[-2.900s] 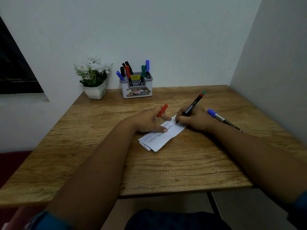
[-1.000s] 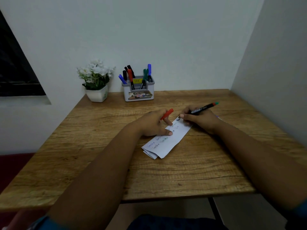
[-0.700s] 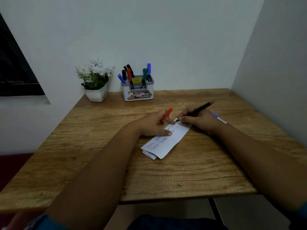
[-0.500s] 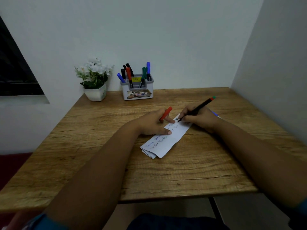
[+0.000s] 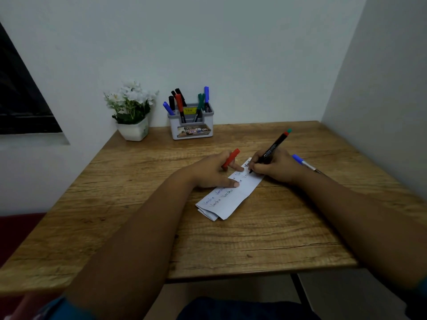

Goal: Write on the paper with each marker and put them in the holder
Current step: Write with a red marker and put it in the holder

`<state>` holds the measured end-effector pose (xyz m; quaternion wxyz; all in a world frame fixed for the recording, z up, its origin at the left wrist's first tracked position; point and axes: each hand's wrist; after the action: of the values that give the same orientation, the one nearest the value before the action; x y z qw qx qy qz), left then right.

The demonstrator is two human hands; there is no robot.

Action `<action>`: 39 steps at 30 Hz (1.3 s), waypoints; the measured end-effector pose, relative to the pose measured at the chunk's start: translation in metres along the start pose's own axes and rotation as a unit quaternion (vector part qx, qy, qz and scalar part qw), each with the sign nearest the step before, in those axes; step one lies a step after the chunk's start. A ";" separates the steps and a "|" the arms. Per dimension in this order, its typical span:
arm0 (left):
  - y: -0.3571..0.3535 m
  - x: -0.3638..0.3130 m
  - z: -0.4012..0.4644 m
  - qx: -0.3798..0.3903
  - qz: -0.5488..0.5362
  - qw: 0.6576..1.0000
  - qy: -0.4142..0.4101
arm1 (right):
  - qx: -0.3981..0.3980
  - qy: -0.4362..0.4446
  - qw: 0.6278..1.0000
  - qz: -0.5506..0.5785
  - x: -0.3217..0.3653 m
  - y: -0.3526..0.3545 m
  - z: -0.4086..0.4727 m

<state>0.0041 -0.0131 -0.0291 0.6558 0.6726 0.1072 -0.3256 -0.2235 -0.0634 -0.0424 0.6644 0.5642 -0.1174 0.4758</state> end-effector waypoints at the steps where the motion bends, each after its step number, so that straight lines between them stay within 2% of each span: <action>1: 0.000 0.000 0.000 0.001 0.000 1.000 0.000 | -0.001 0.001 1.000 0.001 0.000 0.000 0.000; 19: 0.001 -0.001 -0.001 0.005 0.009 1.000 -0.003 | -0.032 -0.021 0.999 0.004 0.003 0.000 -0.002; 31: 0.001 -0.001 -0.001 0.003 0.009 1.000 0.000 | -0.020 -0.048 0.999 -0.016 0.006 0.000 -0.002; 33: 0.001 -0.002 -0.001 0.005 0.010 1.000 -0.004 | -0.065 -0.079 0.992 0.080 0.008 0.000 -0.002; 36: 0.001 -0.003 -0.001 0.008 0.013 1.000 -0.004 | -0.120 -0.136 0.942 0.281 0.016 0.005 -0.006; 39: 0.001 -0.003 -0.002 0.004 0.006 1.000 -0.009 | -0.103 -0.121 0.925 0.344 0.028 0.008 -0.009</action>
<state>0.0032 -0.0105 -0.0266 0.6555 0.6732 0.0962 -0.3283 -0.2189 -0.0423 -0.0213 0.4946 0.4712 -0.4325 0.5885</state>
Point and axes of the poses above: each hand's wrist, its own z-axis towards the middle knuckle, its own y-axis out of the back of the hand, x = y × z, and after that the axes turned 10 degrees about -x, right-handed
